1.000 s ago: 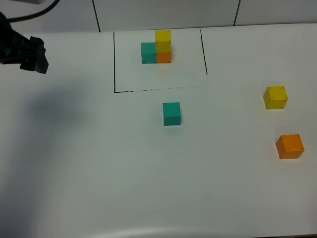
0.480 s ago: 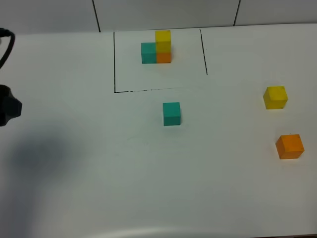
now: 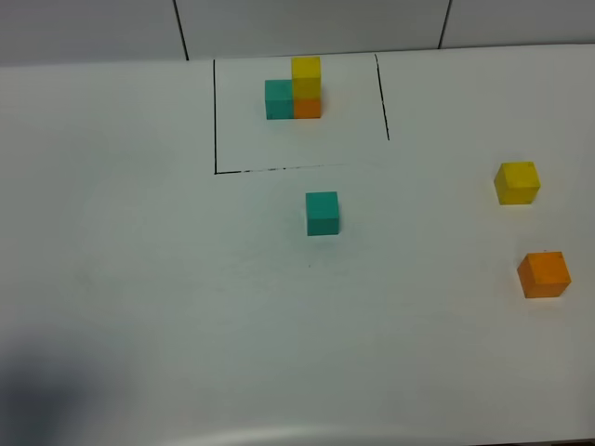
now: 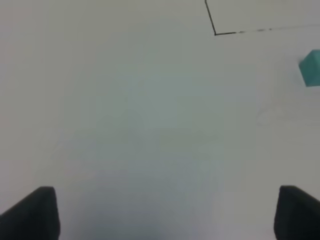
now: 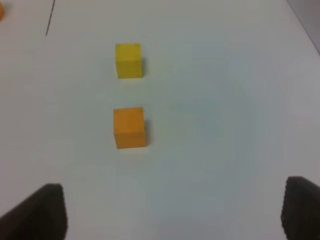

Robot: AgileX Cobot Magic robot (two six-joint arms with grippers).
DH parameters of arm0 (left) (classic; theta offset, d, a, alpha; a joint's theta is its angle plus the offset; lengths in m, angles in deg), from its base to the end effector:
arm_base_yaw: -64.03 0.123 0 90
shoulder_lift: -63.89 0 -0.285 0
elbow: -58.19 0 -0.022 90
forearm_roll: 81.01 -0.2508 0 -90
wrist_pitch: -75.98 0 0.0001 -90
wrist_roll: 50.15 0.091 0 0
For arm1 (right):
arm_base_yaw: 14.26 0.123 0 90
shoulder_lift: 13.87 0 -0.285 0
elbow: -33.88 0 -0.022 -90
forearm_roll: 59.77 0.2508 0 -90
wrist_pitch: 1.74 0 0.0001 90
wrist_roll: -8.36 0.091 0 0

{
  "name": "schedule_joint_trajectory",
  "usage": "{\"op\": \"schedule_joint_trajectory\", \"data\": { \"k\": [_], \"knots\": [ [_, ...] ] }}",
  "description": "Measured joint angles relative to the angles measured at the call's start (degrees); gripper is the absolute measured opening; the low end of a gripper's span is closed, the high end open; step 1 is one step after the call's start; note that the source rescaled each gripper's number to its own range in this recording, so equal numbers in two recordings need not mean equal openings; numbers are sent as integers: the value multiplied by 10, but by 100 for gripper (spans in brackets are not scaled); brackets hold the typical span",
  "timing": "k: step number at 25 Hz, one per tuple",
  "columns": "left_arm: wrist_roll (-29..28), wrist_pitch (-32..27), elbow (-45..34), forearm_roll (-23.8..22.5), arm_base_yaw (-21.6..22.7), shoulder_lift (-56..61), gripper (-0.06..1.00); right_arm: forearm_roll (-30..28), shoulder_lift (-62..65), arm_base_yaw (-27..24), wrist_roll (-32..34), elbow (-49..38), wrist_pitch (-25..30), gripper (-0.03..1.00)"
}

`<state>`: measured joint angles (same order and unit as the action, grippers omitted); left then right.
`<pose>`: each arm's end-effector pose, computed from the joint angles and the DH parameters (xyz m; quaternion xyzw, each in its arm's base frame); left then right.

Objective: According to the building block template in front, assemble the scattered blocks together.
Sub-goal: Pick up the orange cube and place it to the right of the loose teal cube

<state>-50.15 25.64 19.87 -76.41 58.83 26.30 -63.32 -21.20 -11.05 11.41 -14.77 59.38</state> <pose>0.0845 -0.0133 0.3256 0.0316 0.8908 -0.0596 0.4494 -0.0059 -0.0053 0.2765 0.0002 0.8527 -0.0024 0.5224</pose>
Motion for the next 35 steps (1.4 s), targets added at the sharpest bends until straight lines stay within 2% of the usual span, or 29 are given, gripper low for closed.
{"op": "schedule_joint_trajectory", "data": {
  "k": [9, 14, 17, 21, 35],
  "knots": [
    [13, -77, -54, 16, 0, 158, 78, 0, 0, 0, 0, 0, 0, 95],
    [8, -97, -90, 14, 0, 247, 70, 0, 0, 0, 0, 0, 0, 95],
    [0, -107, -99, 4, 0, 291, 69, 0, 0, 0, 0, 0, 0, 95],
    [-16, -108, -99, -15, 0, 300, 68, 0, 0, 0, 0, 0, 0, 95],
    [-17, -108, -99, -17, 0, 300, 66, 0, 0, 0, 0, 0, 0, 95]
  ]
}}
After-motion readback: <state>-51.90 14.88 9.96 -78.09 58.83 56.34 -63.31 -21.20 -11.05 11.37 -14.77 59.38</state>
